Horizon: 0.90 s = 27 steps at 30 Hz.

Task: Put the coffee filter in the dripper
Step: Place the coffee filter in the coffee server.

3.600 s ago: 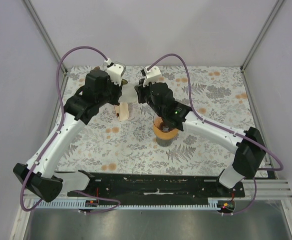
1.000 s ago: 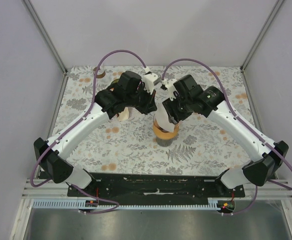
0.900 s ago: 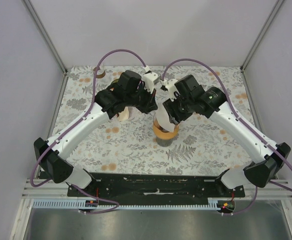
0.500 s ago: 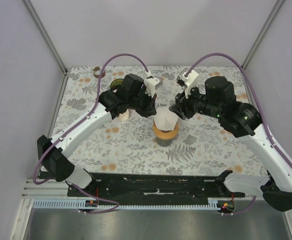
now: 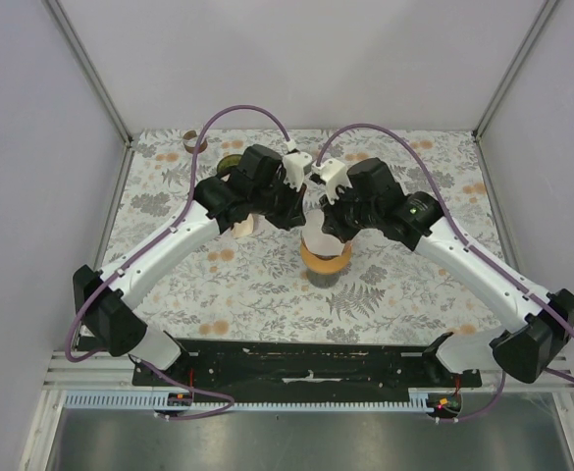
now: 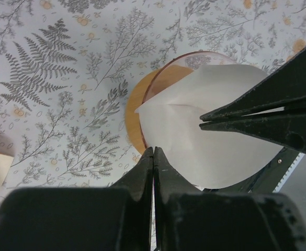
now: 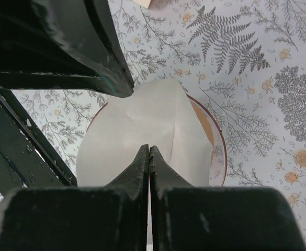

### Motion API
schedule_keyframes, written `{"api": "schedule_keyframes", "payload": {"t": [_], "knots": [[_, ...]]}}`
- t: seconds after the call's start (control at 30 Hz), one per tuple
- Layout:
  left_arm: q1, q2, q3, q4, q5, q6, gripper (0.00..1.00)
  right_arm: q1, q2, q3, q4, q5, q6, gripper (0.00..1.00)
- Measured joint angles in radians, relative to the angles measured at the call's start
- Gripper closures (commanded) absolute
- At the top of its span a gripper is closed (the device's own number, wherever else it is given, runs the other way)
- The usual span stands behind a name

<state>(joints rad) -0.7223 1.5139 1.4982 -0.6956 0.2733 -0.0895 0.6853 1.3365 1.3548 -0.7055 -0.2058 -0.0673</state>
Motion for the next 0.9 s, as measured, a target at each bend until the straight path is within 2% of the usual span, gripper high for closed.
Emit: {"api": "schedule_keyframes", "payload": {"t": [0.13, 0.3, 0.33, 0.67, 0.9], "knots": [[0.006, 0.0, 0.0, -0.014, -0.016, -0.003, 0.84, 0.0, 0.024, -0.006, -0.007, 0.005, -0.002, 1.0], [0.012, 0.0, 0.008, -0.031, -0.039, -0.005, 0.61, 0.0, 0.05, -0.006, -0.018, 0.019, -0.012, 1.0], [0.011, -0.003, 0.009, -0.028, -0.037, -0.007, 0.59, 0.0, 0.061, -0.008, -0.02, 0.022, -0.013, 1.0], [0.05, -0.033, 0.007, -0.03, -0.015, -0.071, 0.49, 0.011, 0.117, -0.024, -0.026, 0.039, -0.013, 1.0], [0.21, -0.078, -0.033, 0.038, 0.114, -0.198, 0.48, 0.049, 0.168, -0.024, -0.041, 0.069, -0.014, 1.0]]}}
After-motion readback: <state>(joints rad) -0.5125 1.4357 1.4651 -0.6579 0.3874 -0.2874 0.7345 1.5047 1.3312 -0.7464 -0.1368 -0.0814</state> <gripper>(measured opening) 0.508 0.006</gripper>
